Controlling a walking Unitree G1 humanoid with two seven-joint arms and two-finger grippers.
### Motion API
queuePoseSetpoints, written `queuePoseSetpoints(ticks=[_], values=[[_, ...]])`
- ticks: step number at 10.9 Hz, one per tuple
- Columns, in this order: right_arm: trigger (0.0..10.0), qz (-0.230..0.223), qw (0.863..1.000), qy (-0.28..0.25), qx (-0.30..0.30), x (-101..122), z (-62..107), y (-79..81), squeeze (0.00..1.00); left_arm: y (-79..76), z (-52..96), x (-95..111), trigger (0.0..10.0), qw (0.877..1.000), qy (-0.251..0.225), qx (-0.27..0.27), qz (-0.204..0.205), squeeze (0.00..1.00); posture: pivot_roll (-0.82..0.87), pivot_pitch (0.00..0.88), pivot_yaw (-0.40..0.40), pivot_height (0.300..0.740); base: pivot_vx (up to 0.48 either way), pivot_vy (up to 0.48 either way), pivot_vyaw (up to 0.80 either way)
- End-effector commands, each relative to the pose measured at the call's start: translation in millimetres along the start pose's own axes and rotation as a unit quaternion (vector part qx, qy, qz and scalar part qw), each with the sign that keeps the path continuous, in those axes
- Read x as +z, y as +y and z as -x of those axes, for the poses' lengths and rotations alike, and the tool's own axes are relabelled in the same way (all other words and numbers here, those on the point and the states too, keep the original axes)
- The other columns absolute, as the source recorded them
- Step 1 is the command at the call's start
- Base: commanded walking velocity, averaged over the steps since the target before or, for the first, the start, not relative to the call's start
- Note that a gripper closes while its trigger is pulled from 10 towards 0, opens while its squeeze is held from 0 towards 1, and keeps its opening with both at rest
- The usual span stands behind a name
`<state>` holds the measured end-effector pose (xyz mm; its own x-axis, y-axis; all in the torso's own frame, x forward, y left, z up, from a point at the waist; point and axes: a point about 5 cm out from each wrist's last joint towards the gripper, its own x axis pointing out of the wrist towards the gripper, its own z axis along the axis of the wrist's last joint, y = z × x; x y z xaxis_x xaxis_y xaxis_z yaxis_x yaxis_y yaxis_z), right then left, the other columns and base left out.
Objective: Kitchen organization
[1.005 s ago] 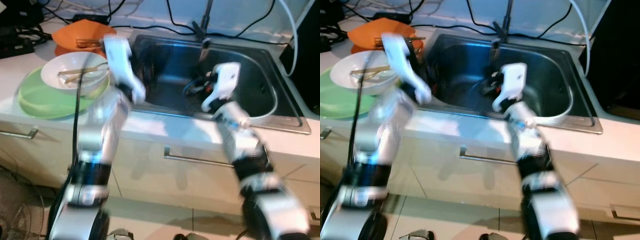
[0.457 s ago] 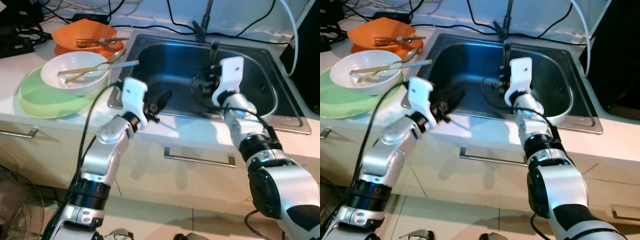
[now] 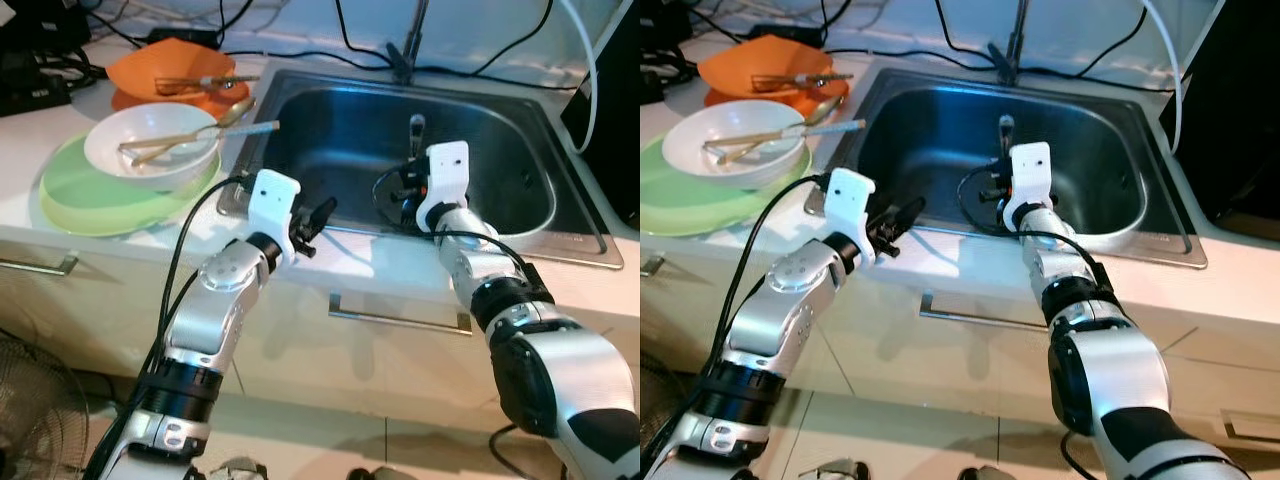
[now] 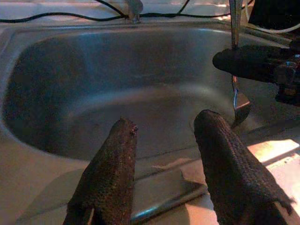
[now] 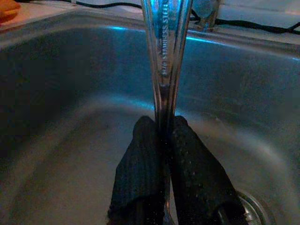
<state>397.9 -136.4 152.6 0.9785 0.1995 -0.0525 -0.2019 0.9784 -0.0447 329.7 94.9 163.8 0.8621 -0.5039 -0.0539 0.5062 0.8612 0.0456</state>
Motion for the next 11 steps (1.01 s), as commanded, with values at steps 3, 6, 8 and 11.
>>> queuePoseSetpoints(ticks=[3, 6, 8, 11], values=[[10.0, -0.005, 1.0, 0.007, -0.007, 0.9, -1.0, -1.9, 1.0, -10.7, 0.8, -9.8, 10.0, 0.999, 0.027, -0.016, 0.005, 0.0, 0.11, 0.044, -0.064, 0.74, 0.0, 0.0, 0.0], [10.0, 0.002, 1.0, -0.015, -0.002, 11.2, -3.6, -0.7, 0.0, -11.5, -0.3, -8.2, 10.0, 1.0, 0.024, -0.017, 0.0, 0.0, 0.1, 0.032, -0.062, 0.74, 0.0, 0.0, 0.0], [10.0, 0.004, 0.999, -0.036, 0.007, 21.8, -6.1, 1.3, 0.0, -12.4, -1.6, -6.7, 10.0, 1.0, 0.019, -0.014, -0.002, 0.0, 0.09, 0.024, -0.06, 0.74, 0.0, 0.0, 0.0], [10.0, 0.009, 0.999, -0.044, -0.006, 25.9, -6.2, -2.9, 0.0, -14.8, -2.4, -5.5, 10.0, 1.0, 0.013, -0.016, -0.001, 0.0, 0.1, 0.019, -0.064, 0.74, 0.0, 0.0, 0.0]])
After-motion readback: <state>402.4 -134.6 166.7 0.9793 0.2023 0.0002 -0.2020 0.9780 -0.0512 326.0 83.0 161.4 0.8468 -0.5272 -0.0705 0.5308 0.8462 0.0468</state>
